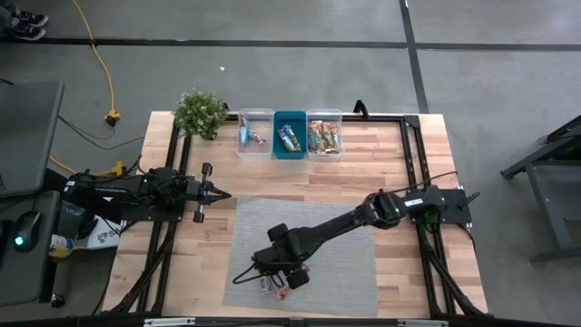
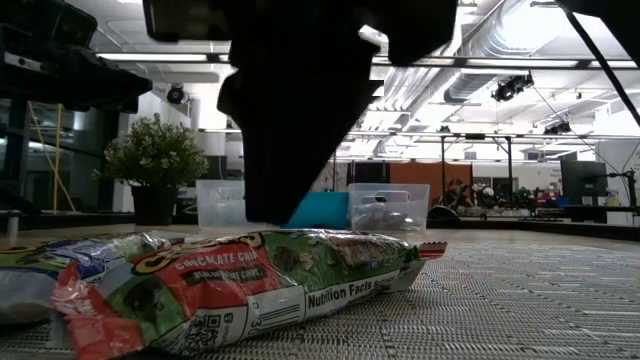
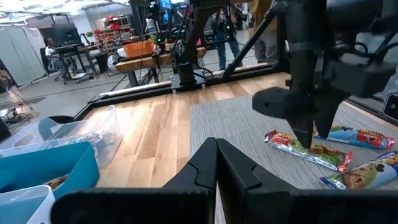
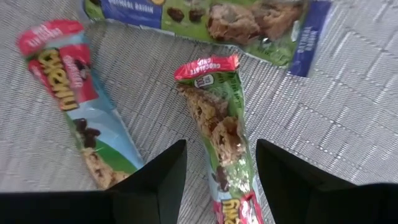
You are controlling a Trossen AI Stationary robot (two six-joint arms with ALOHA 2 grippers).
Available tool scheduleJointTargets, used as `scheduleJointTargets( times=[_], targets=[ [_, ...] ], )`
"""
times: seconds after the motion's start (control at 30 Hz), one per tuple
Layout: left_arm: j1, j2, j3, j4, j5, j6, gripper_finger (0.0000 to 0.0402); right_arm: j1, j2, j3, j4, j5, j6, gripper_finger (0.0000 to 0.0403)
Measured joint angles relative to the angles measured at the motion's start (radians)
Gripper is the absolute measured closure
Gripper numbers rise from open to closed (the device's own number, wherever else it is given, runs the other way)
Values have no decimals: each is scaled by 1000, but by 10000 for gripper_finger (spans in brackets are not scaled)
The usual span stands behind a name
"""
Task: Pick and place Granola Bars by type
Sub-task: Put the red granola bar into the left transparent bin
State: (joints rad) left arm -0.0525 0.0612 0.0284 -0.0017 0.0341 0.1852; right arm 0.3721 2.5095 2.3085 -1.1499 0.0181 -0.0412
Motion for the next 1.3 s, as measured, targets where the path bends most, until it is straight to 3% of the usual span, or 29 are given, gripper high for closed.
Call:
scheduleJointTargets(
  times=[1.3],
  targets=[
    [0,0,0,0,0,0,401,-21,57,1,47,-39,-19,228]
  ],
)
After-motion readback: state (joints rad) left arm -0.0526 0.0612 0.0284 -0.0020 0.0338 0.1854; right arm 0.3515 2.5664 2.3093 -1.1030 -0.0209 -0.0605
